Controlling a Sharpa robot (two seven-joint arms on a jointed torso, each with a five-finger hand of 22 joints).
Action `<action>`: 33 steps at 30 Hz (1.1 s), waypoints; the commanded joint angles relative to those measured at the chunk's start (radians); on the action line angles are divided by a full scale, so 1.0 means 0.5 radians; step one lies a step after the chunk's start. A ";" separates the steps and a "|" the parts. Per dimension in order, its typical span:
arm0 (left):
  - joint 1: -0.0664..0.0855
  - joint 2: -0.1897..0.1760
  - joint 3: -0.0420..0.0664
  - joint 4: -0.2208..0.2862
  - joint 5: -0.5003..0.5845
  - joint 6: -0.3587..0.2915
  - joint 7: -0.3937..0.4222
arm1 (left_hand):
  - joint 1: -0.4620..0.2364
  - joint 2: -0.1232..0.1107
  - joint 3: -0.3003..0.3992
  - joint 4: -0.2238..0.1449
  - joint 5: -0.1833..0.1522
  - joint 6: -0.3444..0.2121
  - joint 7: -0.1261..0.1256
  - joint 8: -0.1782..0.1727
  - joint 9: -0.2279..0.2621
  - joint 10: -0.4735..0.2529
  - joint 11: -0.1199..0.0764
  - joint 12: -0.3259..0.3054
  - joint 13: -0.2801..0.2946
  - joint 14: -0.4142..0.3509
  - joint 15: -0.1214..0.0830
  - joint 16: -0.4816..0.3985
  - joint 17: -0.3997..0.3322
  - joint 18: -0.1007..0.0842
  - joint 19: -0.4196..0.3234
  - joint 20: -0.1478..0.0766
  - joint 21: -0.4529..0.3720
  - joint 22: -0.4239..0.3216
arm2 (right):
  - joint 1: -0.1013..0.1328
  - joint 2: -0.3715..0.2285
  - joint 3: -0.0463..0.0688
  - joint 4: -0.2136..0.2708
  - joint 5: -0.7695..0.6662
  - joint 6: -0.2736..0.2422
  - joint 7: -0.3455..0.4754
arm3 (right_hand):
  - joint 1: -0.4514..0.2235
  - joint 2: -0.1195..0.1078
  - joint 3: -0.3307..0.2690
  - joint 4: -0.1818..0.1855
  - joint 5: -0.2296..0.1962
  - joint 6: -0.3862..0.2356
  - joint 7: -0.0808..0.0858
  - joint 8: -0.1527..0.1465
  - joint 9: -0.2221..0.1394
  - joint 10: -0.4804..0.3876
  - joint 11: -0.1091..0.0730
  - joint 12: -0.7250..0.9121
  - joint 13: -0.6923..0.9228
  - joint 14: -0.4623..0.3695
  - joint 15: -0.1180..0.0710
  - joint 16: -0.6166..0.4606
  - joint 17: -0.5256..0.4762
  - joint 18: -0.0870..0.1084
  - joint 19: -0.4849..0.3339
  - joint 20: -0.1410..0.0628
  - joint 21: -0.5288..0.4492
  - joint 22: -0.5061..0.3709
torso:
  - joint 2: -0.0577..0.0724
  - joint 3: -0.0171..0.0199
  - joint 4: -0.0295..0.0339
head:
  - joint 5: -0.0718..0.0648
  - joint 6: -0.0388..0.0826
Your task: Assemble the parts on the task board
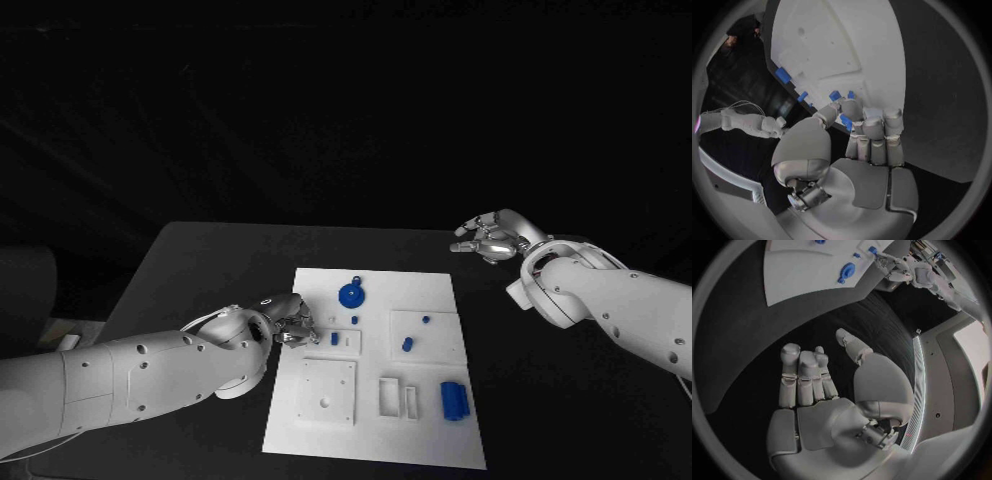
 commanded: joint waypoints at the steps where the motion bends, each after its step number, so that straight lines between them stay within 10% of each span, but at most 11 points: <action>1: -0.010 0.002 -0.008 0.006 0.023 0.087 -0.016 | 0.009 -0.012 0.002 0.011 0.014 0.221 -0.096 0.013 0.064 0.001 -0.019 0.012 0.004 0.062 -0.077 0.015 0.004 0.029 0.008 -0.198 0.008 0.004 | -0.001 0.002 0.001 0.001 -0.005 0.019 0.012 | -0.020 0.002 -0.007 0.009 0.009 -0.025 0.045 -0.013 -0.003 -0.013 0.003 0.014 -0.002 -0.002 0.009 -0.008 0.003 0.104 0.004 -0.009 -0.011 0.031 | 0.000 0.0000 0.000 | 0.001 0.001; 33: -0.009 0.016 -0.004 -0.010 0.160 0.168 -0.051 | -0.075 0.080 -0.024 0.040 0.116 0.273 -0.115 0.041 0.108 0.001 -0.036 0.095 0.044 0.064 -0.091 0.083 0.040 0.031 0.001 -0.201 0.031 0.022 | -0.003 0.003 0.001 0.000 -0.005 0.021 0.009 | -0.020 0.001 -0.006 0.009 0.039 -0.025 0.045 -0.013 -0.003 -0.014 0.003 0.016 -0.006 -0.001 0.009 -0.009 0.004 0.104 0.005 -0.011 -0.012 0.031 | 0.000 -0.0008 0.000 | 0.001 0.006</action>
